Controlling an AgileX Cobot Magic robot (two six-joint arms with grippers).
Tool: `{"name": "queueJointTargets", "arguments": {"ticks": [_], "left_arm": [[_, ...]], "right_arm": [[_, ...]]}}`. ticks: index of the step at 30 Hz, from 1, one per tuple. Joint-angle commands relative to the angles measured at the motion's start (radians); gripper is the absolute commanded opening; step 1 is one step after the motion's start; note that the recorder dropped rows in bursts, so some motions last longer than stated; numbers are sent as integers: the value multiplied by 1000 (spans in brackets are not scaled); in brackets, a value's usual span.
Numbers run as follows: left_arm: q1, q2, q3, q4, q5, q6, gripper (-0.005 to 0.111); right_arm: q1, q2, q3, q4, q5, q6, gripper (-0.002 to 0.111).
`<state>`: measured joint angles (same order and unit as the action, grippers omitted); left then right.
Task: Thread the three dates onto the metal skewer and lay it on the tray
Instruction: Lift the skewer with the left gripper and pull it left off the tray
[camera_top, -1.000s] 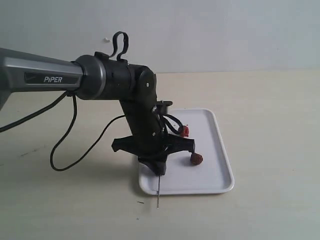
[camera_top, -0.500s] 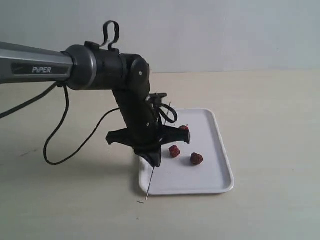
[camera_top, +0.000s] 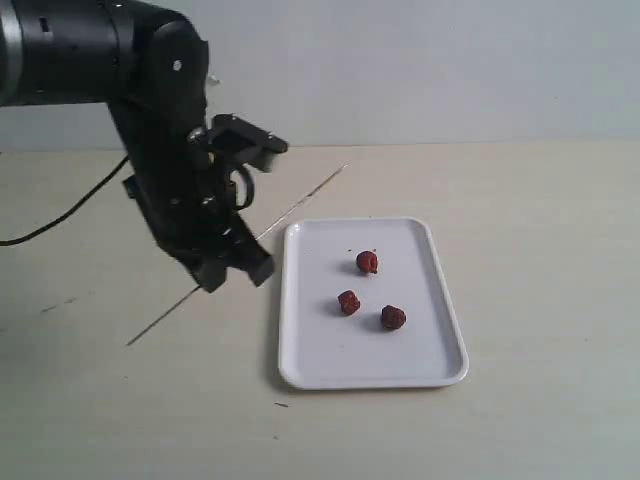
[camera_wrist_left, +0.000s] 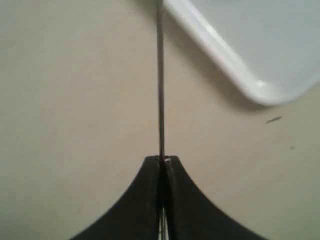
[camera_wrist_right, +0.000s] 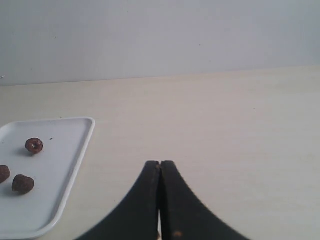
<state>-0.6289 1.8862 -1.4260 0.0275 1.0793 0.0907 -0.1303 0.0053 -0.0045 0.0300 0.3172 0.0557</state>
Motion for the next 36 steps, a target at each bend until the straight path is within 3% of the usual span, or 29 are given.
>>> {"name": "queueJointTargets", "arguments": {"ticks": [1, 4, 8, 12, 16, 17, 20, 26, 32, 36], "left_arm": [[88, -102, 198, 114, -87, 70, 0], [138, -142, 339, 161, -192, 253, 0], [162, -169, 359, 165, -322, 301, 0], [162, -165, 370, 184, -285, 338, 0], [162, -164, 370, 152, -318, 338, 0], [162, -164, 370, 141, -315, 371, 0], [162, -164, 370, 125, -254, 420, 0], [162, -164, 370, 37, -108, 480, 0], [162, -164, 370, 25, -116, 480, 0], [162, -164, 370, 18, -157, 480, 0]], "right_arm": [[-5, -5, 4, -4, -5, -2, 0], [-5, -5, 4, -4, -5, -2, 0], [-5, -5, 4, -39, -142, -9, 0], [-5, -5, 4, -37, -380, -1, 0], [-5, -5, 4, -5, -483, 27, 0], [-5, -5, 4, 34, -499, 112, 0], [-5, -5, 4, 92, -485, 307, 0], [-3, 52, -137, 52, -366, 303, 0], [-3, 401, -385, -42, -281, 300, 0], [-3, 767, -586, -55, -170, 239, 0]]}}
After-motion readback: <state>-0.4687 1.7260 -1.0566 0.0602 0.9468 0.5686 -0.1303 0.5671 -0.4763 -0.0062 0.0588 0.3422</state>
